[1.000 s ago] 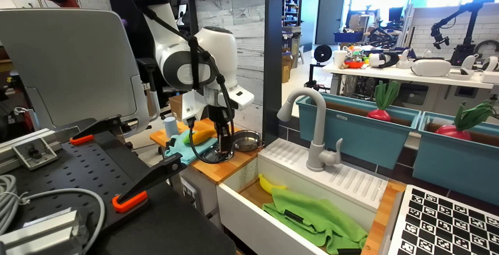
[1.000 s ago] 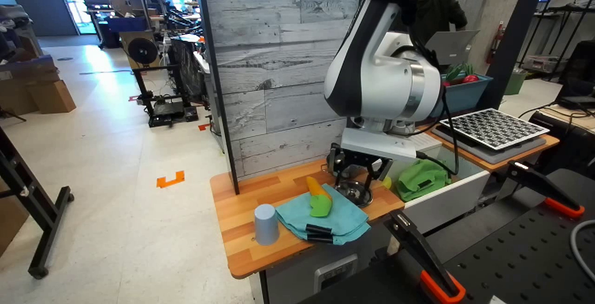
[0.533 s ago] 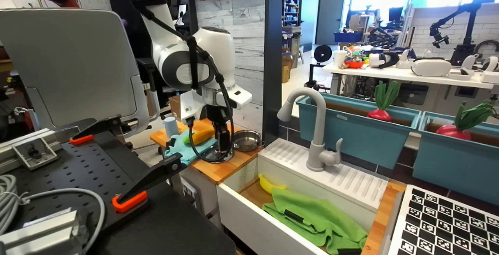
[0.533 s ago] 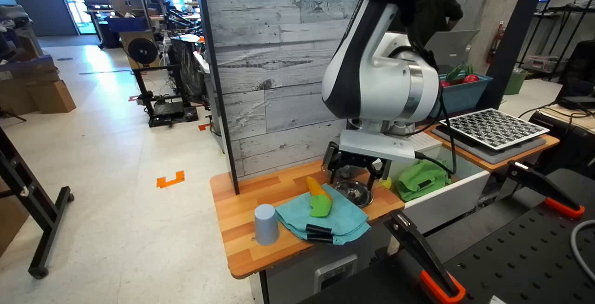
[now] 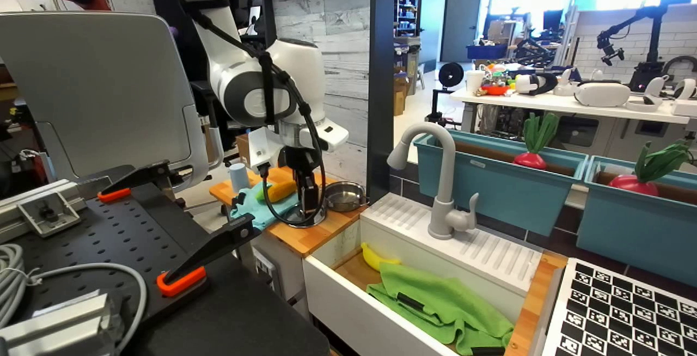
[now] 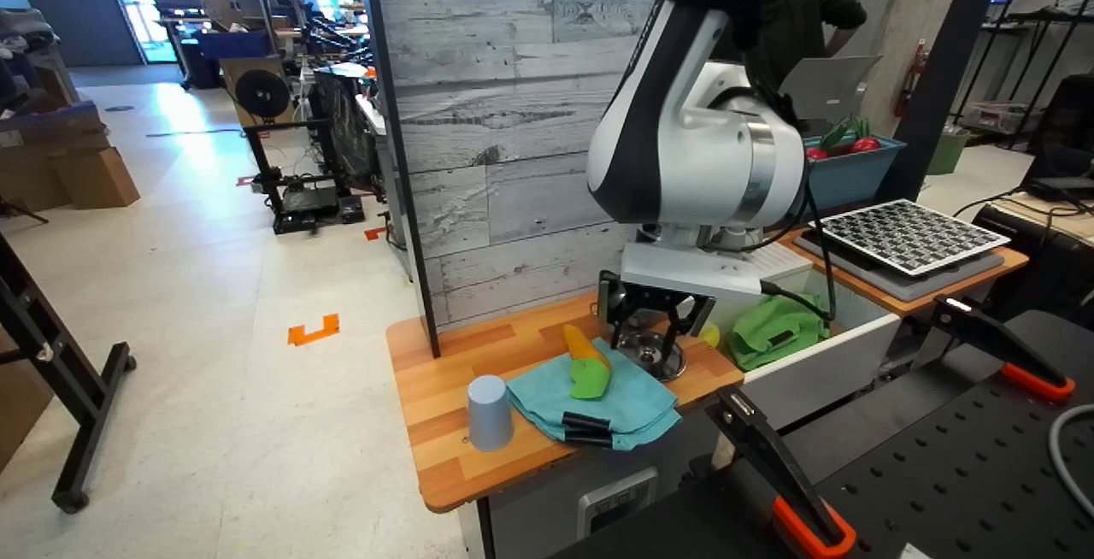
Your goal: Pick the lid and put it on the pot
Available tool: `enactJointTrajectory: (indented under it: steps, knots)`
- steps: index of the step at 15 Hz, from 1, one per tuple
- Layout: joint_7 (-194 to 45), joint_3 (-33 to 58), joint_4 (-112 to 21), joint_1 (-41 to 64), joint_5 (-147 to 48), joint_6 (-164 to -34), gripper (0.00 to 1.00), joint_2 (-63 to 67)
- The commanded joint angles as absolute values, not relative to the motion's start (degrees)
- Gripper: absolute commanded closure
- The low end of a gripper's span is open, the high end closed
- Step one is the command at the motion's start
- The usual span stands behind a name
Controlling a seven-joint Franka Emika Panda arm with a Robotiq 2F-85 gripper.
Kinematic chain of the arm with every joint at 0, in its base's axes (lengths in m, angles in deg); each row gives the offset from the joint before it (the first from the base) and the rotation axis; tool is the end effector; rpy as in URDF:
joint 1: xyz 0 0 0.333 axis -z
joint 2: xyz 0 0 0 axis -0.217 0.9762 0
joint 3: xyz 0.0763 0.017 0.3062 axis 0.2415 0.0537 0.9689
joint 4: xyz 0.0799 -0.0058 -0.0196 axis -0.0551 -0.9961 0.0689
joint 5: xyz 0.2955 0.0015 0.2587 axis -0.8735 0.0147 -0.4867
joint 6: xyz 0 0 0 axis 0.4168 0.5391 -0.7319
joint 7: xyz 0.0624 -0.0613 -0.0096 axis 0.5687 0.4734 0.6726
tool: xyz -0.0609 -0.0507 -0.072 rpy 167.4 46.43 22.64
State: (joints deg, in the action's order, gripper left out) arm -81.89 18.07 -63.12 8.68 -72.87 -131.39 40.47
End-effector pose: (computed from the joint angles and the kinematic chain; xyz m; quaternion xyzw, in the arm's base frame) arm 0.5715 0.0373 -0.0073 -0.9706 0.2336 -0.0034 0.0581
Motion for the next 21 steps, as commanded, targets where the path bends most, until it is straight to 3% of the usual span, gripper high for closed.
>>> enactJointTrajectory:
  steps: [1, 6, 7, 8, 21]
  knots:
    - [-83.34, 17.50, -62.90, 8.38, -70.82, -131.65, 0.58, 40.81]
    - [-83.29, 17.44, -62.83, 8.52, -70.82, -131.68, 0.95, 40.62]
    - [-83.26, 17.45, -62.88, 8.53, -70.81, -131.75, 0.99, 40.59]
    - [-83.24, 17.45, -62.95, 8.54, -70.81, -131.77, 0.94, 40.53]
    - [-80.55, 16.92, -72.07, 7.93, -66.34, -131.37, 0.94, 34.26]
